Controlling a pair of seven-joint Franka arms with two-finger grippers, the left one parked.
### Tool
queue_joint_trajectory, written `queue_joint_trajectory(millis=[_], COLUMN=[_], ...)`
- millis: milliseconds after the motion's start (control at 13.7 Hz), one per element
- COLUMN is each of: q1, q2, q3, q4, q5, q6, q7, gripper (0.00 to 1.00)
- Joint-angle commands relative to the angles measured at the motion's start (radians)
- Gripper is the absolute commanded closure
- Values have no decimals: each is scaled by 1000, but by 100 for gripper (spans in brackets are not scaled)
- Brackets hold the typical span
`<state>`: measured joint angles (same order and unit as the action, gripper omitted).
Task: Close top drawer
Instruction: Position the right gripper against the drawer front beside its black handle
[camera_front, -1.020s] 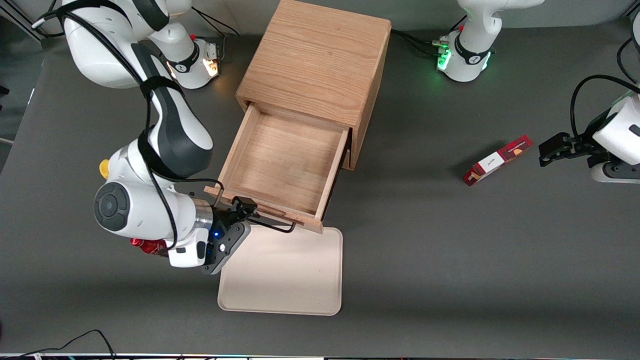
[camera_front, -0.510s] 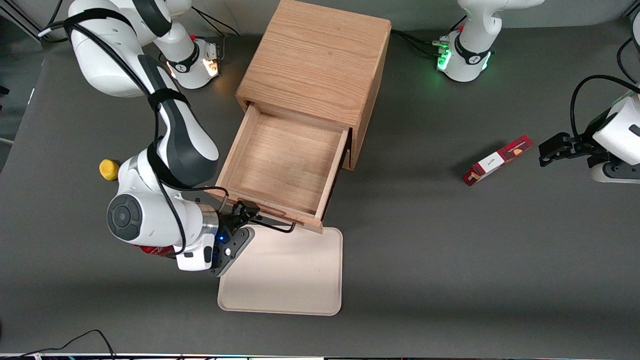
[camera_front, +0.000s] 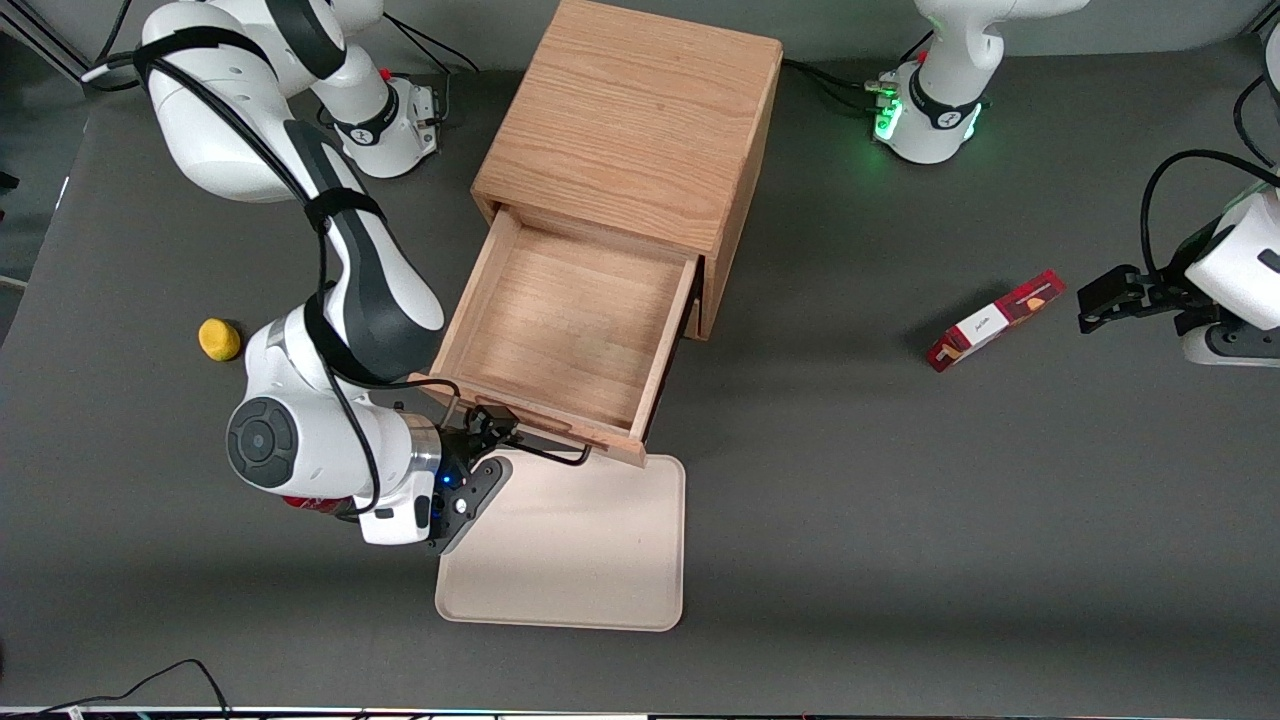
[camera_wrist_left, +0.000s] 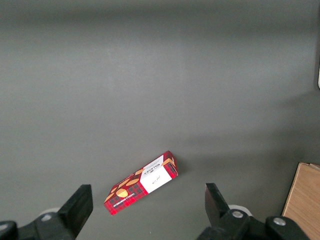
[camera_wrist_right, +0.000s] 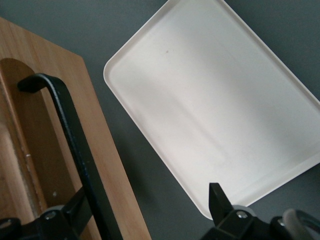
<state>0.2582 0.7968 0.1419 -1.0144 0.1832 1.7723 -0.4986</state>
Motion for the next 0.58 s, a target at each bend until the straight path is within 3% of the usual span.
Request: queue_joint_trajectory(millis=[0, 510], q1=[22, 44], q2=[18, 7], q3=[-7, 2], q4=[34, 28], q5=[-42, -68], q6=[-4, -14], q7=[-20, -8], gripper=[0, 0])
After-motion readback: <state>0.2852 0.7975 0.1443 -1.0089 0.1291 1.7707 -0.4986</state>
